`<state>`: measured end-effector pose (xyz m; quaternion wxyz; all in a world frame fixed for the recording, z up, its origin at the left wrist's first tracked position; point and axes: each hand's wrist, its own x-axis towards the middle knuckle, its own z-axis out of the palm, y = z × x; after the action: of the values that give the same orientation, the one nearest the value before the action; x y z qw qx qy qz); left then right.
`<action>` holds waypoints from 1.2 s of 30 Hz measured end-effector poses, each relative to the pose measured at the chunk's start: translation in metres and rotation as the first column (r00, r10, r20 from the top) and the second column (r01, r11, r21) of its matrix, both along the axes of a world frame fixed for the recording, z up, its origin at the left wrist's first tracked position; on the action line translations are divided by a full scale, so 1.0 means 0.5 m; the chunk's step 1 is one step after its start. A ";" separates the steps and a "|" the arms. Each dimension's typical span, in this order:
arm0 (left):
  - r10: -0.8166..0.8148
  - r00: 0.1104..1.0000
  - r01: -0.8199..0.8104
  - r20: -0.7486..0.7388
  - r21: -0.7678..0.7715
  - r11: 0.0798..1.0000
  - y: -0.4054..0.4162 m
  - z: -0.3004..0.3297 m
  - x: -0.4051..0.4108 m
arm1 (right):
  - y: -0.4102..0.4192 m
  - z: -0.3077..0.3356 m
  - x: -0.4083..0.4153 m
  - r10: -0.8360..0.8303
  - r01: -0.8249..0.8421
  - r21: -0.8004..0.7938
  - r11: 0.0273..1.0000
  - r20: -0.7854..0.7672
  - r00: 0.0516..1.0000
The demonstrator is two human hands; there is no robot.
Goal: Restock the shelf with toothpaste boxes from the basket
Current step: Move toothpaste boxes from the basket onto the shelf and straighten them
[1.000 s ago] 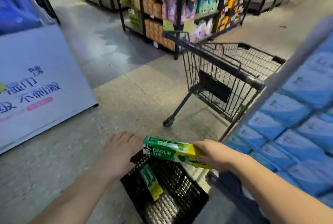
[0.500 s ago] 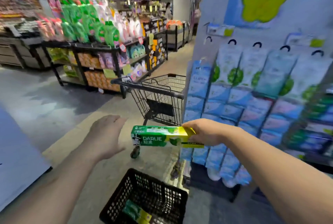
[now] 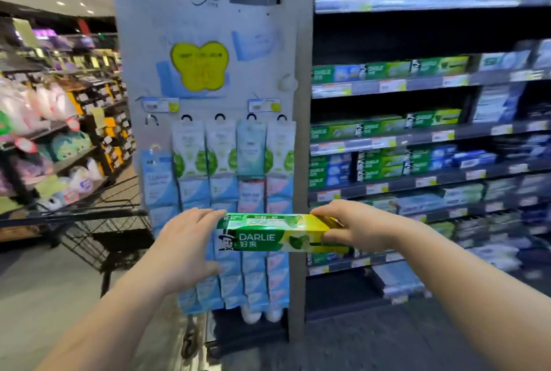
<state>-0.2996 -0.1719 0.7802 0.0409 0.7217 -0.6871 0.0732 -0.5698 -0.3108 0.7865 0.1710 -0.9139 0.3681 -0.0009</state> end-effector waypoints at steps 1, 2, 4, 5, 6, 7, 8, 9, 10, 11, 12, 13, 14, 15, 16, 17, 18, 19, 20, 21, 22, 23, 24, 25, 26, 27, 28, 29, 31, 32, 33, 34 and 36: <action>-0.036 0.999 0.036 -0.013 -0.007 0.999 -0.036 0.007 -0.050 | -0.012 0.012 -0.062 -0.044 0.044 -0.002 0.999 0.010 0.999; -0.073 0.997 0.073 -0.024 -0.019 0.997 -0.073 0.013 -0.101 | -0.027 0.022 -0.126 -0.088 0.089 -0.016 0.996 0.008 0.996; -0.139 0.989 0.137 -0.056 -0.047 0.990 -0.146 0.023 -0.207 | -0.064 0.040 -0.256 -0.174 0.173 -0.049 0.984 -0.003 0.985; -0.169 0.983 0.165 -0.070 -0.056 0.985 -0.184 0.027 -0.259 | -0.084 0.051 -0.320 -0.210 0.209 -0.063 0.976 -0.010 0.978; -0.195 0.978 0.191 -0.077 -0.057 0.980 -0.221 0.033 -0.309 | -0.102 0.063 -0.381 -0.247 0.244 -0.076 0.967 -0.022 0.969; -0.216 0.973 0.212 -0.084 -0.052 0.976 -0.255 0.039 -0.358 | -0.117 0.075 -0.438 -0.282 0.278 -0.082 0.957 -0.034 0.959; -0.232 0.968 0.228 -0.093 -0.051 0.972 -0.288 0.044 -0.406 | -0.132 0.087 -0.493 -0.311 0.307 -0.085 0.948 -0.046 0.949; -0.246 0.964 0.242 -0.101 -0.050 0.969 -0.319 0.048 -0.451 | -0.148 0.099 -0.545 -0.334 0.329 -0.090 0.940 -0.056 0.941; -0.262 0.959 0.259 -0.108 -0.045 0.965 -0.348 0.052 -0.492 | -0.163 0.112 -0.591 -0.353 0.346 -0.098 0.933 -0.066 0.933; -0.275 0.954 0.273 -0.117 -0.034 0.961 -0.375 0.056 -0.530 | -0.178 0.125 -0.633 -0.371 0.362 -0.106 0.926 -0.073 0.926; -0.284 0.950 0.284 -0.127 -0.022 0.959 -0.401 0.058 -0.563 | -0.195 0.136 -0.670 -0.386 0.377 -0.113 0.919 -0.075 0.919; -0.291 0.947 0.292 -0.136 -0.010 0.956 -0.426 0.059 -0.591 | -0.213 0.146 -0.702 -0.399 0.390 -0.120 0.913 -0.071 0.914; -0.298 0.945 0.300 -0.137 -0.002 0.954 -0.452 0.060 -0.615 | -0.233 0.152 -0.732 -0.412 0.402 -0.127 0.907 -0.067 0.908; -0.302 0.944 0.304 -0.130 -0.002 0.953 -0.479 0.061 -0.635 | -0.255 0.156 -0.757 -0.423 0.412 -0.133 0.901 -0.067 0.904; -0.304 0.945 0.305 -0.121 -0.004 0.952 -0.509 0.061 -0.652 | -0.280 0.158 -0.780 -0.433 0.422 -0.137 0.896 -0.064 0.899; -0.304 0.946 0.305 -0.114 -0.010 0.952 -0.539 0.063 -0.665 | -0.306 0.159 -0.800 -0.440 0.429 -0.142 0.892 -0.058 0.896; -0.307 0.945 0.307 -0.108 -0.020 0.951 -0.570 0.066 -0.677 | -0.334 0.159 -0.816 -0.443 0.432 -0.146 0.890 -0.050 0.895; -0.312 0.945 0.310 -0.101 -0.034 0.950 -0.604 0.070 -0.687 | -0.364 0.161 -0.829 -0.439 0.428 -0.154 0.891 -0.046 0.897; -0.316 0.944 0.313 -0.097 -0.048 0.949 -0.640 0.075 -0.695 | -0.397 0.163 -0.841 -0.435 0.423 -0.159 0.892 -0.047 0.899; -0.318 0.943 0.314 -0.096 -0.060 0.948 -0.676 0.081 -0.703 | -0.431 0.167 -0.850 -0.431 0.418 -0.167 0.893 -0.050 0.901; -0.319 0.943 0.312 -0.094 -0.074 0.947 -0.715 0.088 -0.708 | -0.468 0.173 -0.858 -0.432 0.417 -0.177 0.891 -0.052 0.900; -0.319 0.944 0.311 -0.088 -0.093 0.946 -0.757 0.096 -0.713 | -0.507 0.179 -0.863 -0.432 0.417 -0.191 0.889 -0.046 0.901; -0.322 0.943 0.311 -0.085 -0.119 0.943 -0.801 0.105 -0.716 | -0.549 0.186 -0.869 -0.434 0.418 -0.207 0.885 -0.035 0.900; -0.327 0.941 0.312 -0.089 -0.149 0.938 -0.845 0.118 -0.719 | -0.593 0.196 -0.874 -0.434 0.417 -0.227 0.880 -0.025 0.901; -0.329 0.940 0.311 -0.094 -0.168 0.935 -0.888 0.134 -0.723 | -0.637 0.208 -0.877 -0.435 0.418 -0.243 0.876 -0.022 0.900; -0.327 0.941 0.307 -0.091 -0.181 0.934 -0.929 0.153 -0.727 | -0.684 0.223 -0.880 -0.434 0.415 -0.256 0.873 -0.019 0.901; -0.322 0.943 0.303 -0.078 -0.192 0.933 -0.970 0.170 -0.730 | -0.728 0.240 -0.880 -0.430 0.411 -0.267 0.872 -0.011 0.903; -0.323 0.945 0.305 -0.054 -0.212 0.928 -1.009 0.187 -0.731 | -0.770 0.256 -0.879 -0.423 0.407 -0.285 0.868 0.003 0.906; -0.324 0.945 0.303 -0.041 -0.260 0.917 -1.082 0.224 -0.733 | -0.851 0.289 -0.877 -0.406 0.392 -0.319 0.863 0.025 0.914; -0.326 0.944 0.298 -0.056 -0.285 0.911 -1.114 0.240 -0.734 | -0.889 0.303 -0.877 -0.392 0.381 -0.326 0.865 0.033 0.919; -0.330 0.941 0.295 -0.070 -0.304 0.906 -1.146 0.253 -0.736 | -0.926 0.319 -0.876 -0.375 0.368 -0.332 0.868 0.045 0.926; -0.327 0.941 0.289 -0.081 -0.306 0.907 -1.174 0.264 -0.740 | -0.960 0.334 -0.876 -0.360 0.358 -0.338 0.870 0.059 0.931; -0.286 0.953 0.248 -0.100 -0.282 0.927 -1.225 0.275 -0.751 | -1.023 0.362 -0.879 -0.324 0.325 -0.357 0.876 0.065 0.944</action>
<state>-0.6752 -0.7843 0.9180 0.1949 0.6124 -0.7585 0.1077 -1.0092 -0.8224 0.9674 -0.0027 -0.8549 0.5092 -0.0991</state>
